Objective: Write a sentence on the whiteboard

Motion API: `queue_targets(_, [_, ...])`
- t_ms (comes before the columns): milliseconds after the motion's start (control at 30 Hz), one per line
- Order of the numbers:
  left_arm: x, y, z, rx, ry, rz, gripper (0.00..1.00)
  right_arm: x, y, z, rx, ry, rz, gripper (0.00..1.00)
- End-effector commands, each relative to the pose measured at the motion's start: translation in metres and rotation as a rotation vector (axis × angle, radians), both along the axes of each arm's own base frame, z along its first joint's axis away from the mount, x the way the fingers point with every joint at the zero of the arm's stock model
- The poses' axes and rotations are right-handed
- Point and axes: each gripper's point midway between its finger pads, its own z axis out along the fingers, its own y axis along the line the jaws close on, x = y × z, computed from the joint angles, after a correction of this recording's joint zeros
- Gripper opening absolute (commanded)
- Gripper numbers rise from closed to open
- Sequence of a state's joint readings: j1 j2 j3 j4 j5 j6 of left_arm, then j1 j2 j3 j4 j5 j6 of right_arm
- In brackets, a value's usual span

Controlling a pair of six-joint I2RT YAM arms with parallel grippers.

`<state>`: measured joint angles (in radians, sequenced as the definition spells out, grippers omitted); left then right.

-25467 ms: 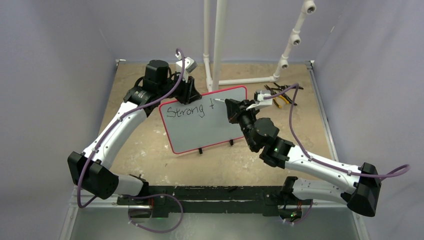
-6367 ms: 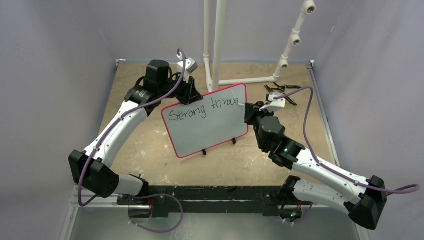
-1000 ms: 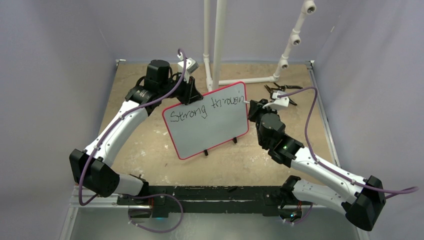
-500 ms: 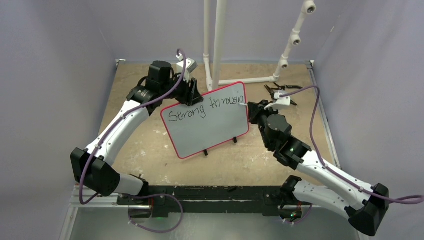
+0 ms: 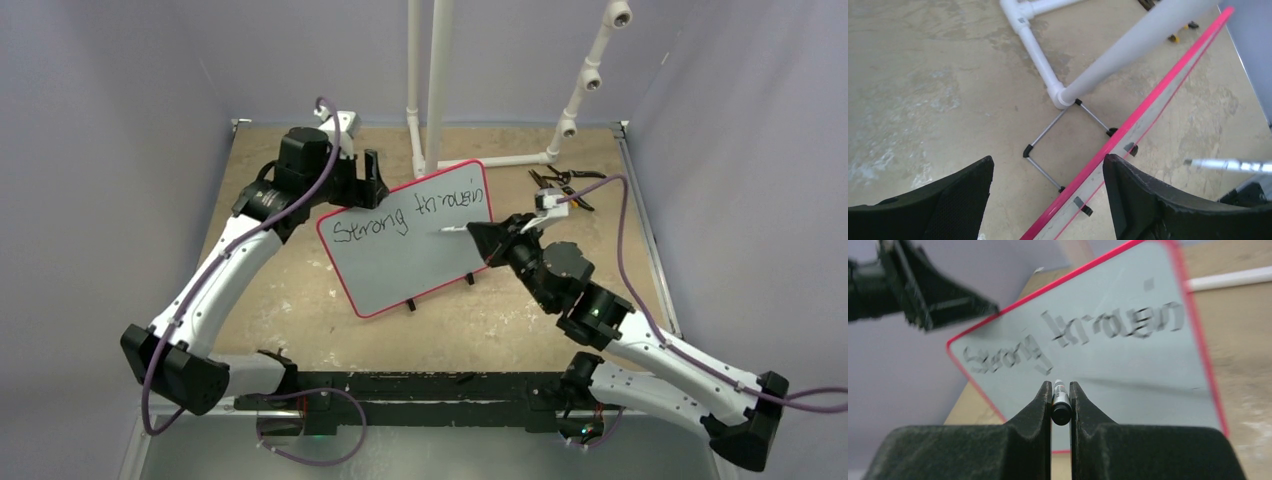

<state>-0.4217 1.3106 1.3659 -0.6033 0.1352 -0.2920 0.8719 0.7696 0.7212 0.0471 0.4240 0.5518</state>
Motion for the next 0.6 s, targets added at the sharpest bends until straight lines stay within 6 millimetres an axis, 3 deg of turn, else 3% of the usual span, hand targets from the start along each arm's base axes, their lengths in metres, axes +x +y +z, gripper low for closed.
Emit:
queue_targets(0, [-0.009,0.046,0.035,-0.046,-0.044,0.29,0.79,-0.028,0.047,0.002,0.075,0.024,0.134,0.0])
queue_targets(233, [-0.039,0.079,0.042,-0.083,-0.047,0.445,0.81,-0.067,0.103,-0.01,0.125,0.031,0.252,0.0])
queue_targets(567, [-0.07,0.078,0.035,-0.157,-0.011,0.42,0.81,-0.082,0.141,-0.026,0.054,-0.007,0.298,0.0])
